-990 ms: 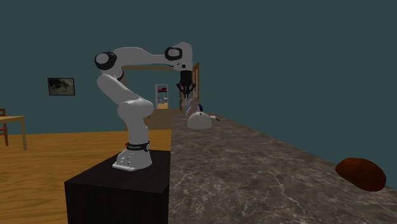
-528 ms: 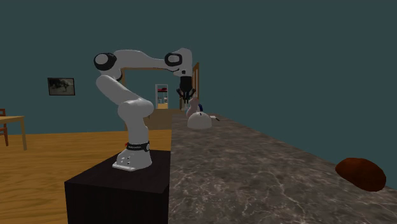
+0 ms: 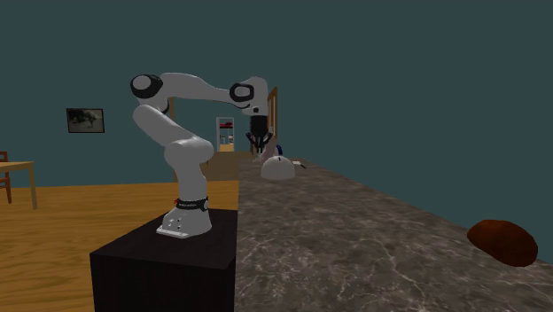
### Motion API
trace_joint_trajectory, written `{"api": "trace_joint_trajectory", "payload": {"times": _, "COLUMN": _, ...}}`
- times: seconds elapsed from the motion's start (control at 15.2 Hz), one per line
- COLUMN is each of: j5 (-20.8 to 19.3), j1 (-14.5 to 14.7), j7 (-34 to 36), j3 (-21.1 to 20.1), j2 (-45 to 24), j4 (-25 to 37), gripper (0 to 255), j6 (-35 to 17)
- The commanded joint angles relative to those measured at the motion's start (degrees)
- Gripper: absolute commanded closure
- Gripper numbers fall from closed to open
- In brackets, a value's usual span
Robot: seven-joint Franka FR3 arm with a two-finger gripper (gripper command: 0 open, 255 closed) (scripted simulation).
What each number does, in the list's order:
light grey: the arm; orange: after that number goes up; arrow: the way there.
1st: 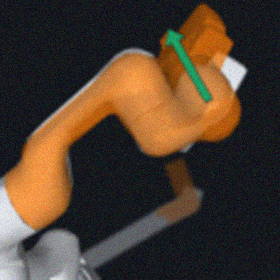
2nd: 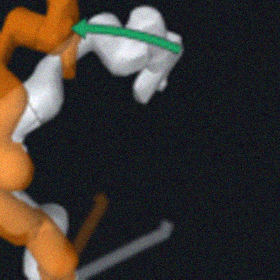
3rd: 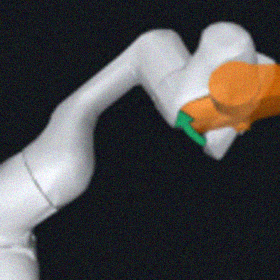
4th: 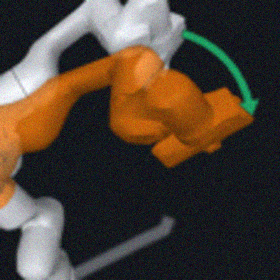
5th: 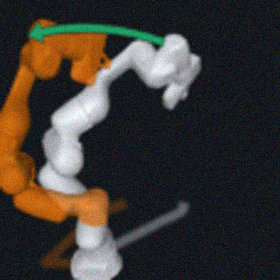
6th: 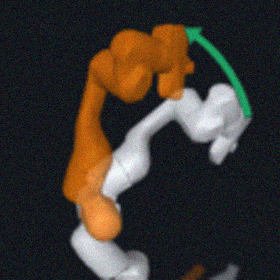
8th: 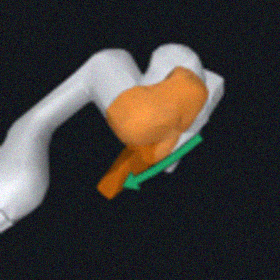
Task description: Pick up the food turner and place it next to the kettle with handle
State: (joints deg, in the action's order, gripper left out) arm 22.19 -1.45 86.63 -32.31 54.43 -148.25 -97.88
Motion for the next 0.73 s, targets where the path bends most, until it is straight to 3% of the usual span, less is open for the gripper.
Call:
{"api": "trace_joint_trajectory", "payload": {"times": 0.0, "j5": 0.6, "j1": 0.2, "j7": 0.0, "j3": -0.6, "j2": 0.0, "j4": -1.4, "gripper": 255, "j6": -1.4}}
{"api": "trace_joint_trajectory", "payload": {"times": 0.66, "j5": 3.8, "j1": 1.3, "j7": -0.1, "j3": -4.3, "j2": -1.1, "j4": -8.0, "gripper": 255, "j6": -9.1}}
